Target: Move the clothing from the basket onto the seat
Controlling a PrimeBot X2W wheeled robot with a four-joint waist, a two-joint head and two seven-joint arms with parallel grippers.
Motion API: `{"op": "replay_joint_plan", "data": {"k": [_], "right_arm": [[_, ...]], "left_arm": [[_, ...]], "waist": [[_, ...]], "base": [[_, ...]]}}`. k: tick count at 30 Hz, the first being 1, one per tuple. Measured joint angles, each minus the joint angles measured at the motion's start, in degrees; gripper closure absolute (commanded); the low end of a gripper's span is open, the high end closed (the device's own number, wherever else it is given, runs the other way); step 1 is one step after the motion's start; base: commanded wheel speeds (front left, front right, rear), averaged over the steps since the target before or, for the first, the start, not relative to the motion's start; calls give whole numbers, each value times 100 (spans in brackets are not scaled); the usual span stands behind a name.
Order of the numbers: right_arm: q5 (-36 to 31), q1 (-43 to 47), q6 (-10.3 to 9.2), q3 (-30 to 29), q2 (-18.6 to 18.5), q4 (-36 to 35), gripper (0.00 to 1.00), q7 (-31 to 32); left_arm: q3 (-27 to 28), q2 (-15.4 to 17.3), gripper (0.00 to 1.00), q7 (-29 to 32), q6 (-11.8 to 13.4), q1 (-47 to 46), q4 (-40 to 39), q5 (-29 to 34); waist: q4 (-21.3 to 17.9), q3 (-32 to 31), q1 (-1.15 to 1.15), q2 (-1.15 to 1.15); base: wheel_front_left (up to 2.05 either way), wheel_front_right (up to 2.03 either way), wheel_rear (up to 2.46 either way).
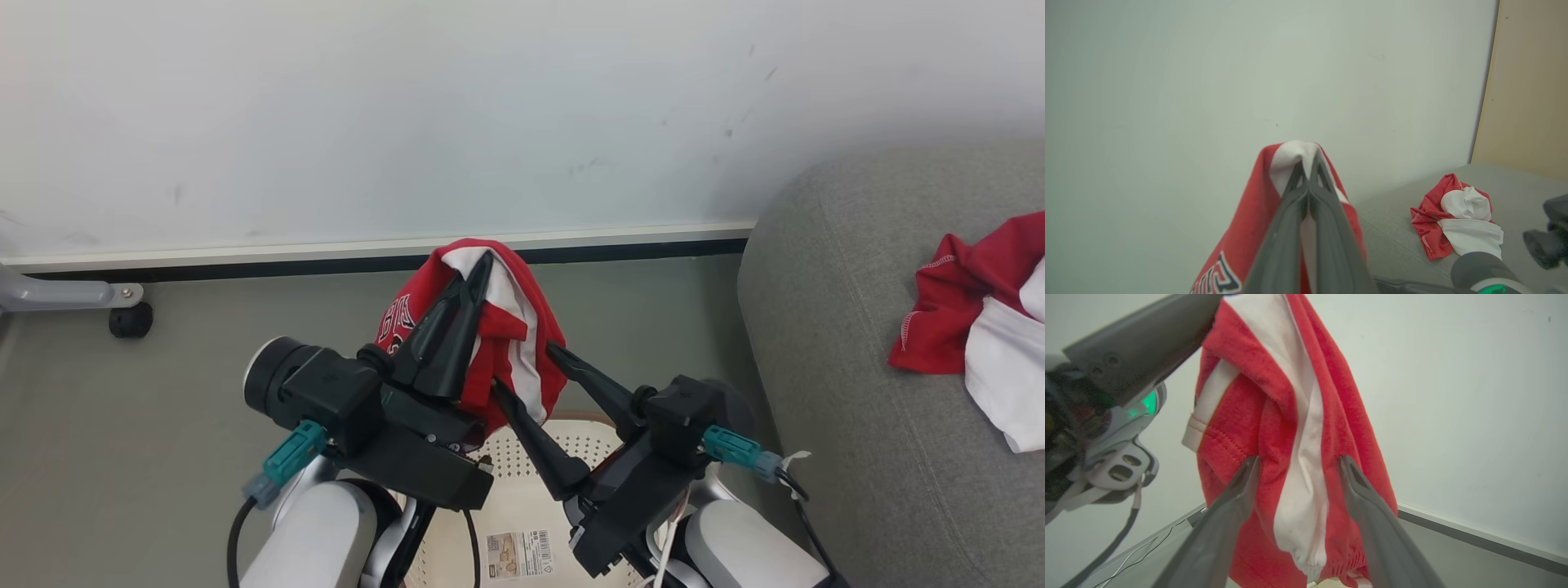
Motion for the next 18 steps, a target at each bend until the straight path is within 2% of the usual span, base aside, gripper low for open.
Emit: {"op": "replay_joint_plan", "data": {"k": [6, 7, 8, 9, 10, 18], "right_arm": [[145, -286, 48, 186, 1, 431, 0, -5], [169, -363, 63, 218, 1, 512, 36, -11], [223, -437, 74, 267, -7, 546, 67, -33], [307, -527, 73, 358, -14, 570, 89, -74], [369, -616, 68, 455, -13, 592, 100, -115], [937, -1005, -82, 892, -8, 756, 100, -479]], "left_arm": [[-74, -20, 100, 32, 0, -1, -68, 0], [-80, -21, 100, 37, 0, -1, -76, 1], [-86, -21, 100, 56, -1, -1, -85, 0], [-98, -25, 100, 57, -1, -2, -85, 1], [-109, -30, 100, 65, -2, -4, -85, 0], [-124, -44, 100, 74, -3, -15, -86, -4]], "waist": [[34, 17, 0, 0], [40, 21, 0, 0], [46, 25, 0, 0], [54, 29, 0, 0], [63, 33, 0, 0], [134, 43, 0, 0]], "base": [[0, 0, 0], [0, 0, 0], [0, 0, 0], [0, 0, 0], [0, 0, 0], [0, 0, 0]]}}
